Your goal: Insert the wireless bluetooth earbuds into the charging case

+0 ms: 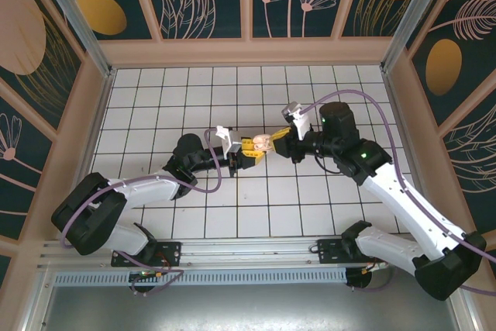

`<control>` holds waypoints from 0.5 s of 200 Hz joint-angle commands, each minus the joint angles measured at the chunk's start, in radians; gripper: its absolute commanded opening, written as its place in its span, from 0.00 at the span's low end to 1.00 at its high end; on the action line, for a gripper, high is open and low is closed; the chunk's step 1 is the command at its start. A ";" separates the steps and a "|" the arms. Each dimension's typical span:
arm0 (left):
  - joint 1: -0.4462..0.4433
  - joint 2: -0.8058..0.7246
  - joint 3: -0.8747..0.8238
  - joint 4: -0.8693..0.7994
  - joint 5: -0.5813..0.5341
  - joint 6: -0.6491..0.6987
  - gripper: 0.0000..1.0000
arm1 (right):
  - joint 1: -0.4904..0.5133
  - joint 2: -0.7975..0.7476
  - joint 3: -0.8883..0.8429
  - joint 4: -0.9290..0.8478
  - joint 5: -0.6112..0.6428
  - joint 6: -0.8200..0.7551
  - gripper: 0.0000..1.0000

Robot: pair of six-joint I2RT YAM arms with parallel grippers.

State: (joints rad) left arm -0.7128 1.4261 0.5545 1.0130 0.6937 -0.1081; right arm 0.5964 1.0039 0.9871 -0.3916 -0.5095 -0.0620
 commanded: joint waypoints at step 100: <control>0.000 0.003 0.015 0.005 -0.090 0.044 0.20 | -0.043 -0.009 -0.077 0.200 0.034 0.080 0.16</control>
State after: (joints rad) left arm -0.7128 1.4265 0.5545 1.0080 0.6201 -0.0887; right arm 0.5659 1.0035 0.9215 -0.2558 -0.4950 0.0013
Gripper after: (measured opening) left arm 0.207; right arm 0.163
